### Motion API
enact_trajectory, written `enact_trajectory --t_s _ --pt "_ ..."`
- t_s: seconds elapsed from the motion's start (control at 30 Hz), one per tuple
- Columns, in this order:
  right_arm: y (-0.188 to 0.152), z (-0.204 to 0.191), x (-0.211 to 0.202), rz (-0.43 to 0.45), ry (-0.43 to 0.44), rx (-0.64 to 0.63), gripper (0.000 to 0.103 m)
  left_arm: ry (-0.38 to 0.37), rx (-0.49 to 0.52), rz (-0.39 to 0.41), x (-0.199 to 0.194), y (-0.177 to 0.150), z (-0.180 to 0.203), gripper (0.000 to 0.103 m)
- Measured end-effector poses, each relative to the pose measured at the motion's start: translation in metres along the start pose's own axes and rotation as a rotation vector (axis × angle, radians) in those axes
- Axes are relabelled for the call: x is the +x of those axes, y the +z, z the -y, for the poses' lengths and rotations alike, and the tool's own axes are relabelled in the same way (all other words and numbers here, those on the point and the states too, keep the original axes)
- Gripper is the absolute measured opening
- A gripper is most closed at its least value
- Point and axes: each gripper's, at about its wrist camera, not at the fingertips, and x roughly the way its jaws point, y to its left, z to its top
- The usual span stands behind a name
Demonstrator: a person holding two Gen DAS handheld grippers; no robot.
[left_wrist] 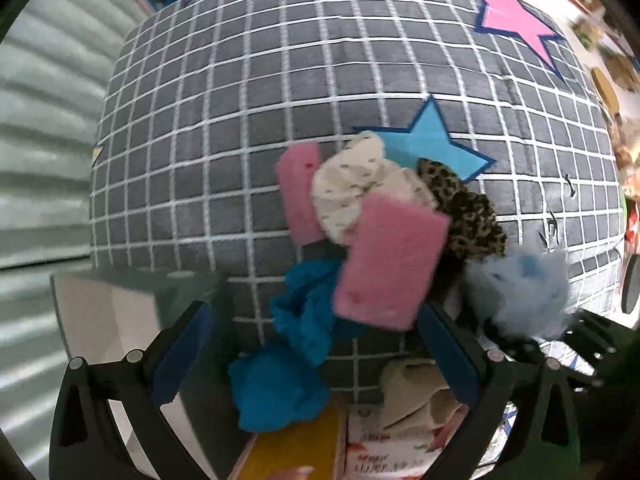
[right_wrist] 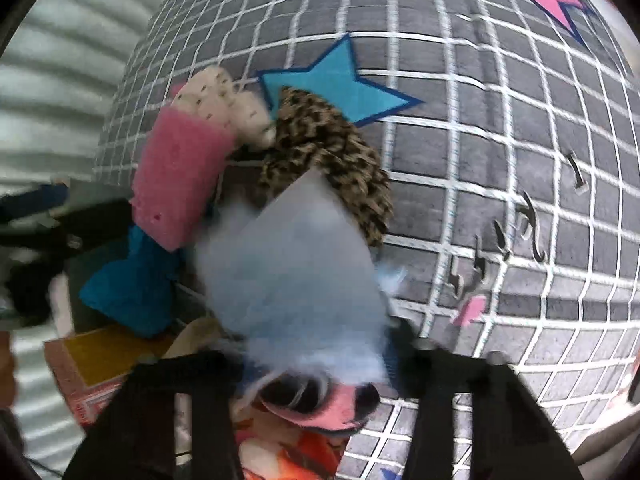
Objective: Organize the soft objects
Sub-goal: 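Grasp the light-blue fluffy pom-pom with the right gripper while the left grasps the pink foam block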
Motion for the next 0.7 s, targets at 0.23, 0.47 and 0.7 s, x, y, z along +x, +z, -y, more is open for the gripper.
enact_trajectory --t_s 0.23,0.47,0.7 --pt "-0.014 0.042 -0.022 0.032 0.056 0.119 0.029 -0.029 0.016 -0.027 0.019 0.012 0.011 0.092" --pt "-0.029 0.061 -0.036 0.042 0.101 0.226 0.029 -0.048 0.044 -0.072 0.040 0.002 0.026 0.041" --pt "-0.040 0.071 -0.056 0.073 0.140 0.267 0.029 -0.116 0.001 0.066 0.009 -0.013 0.008 0.032"
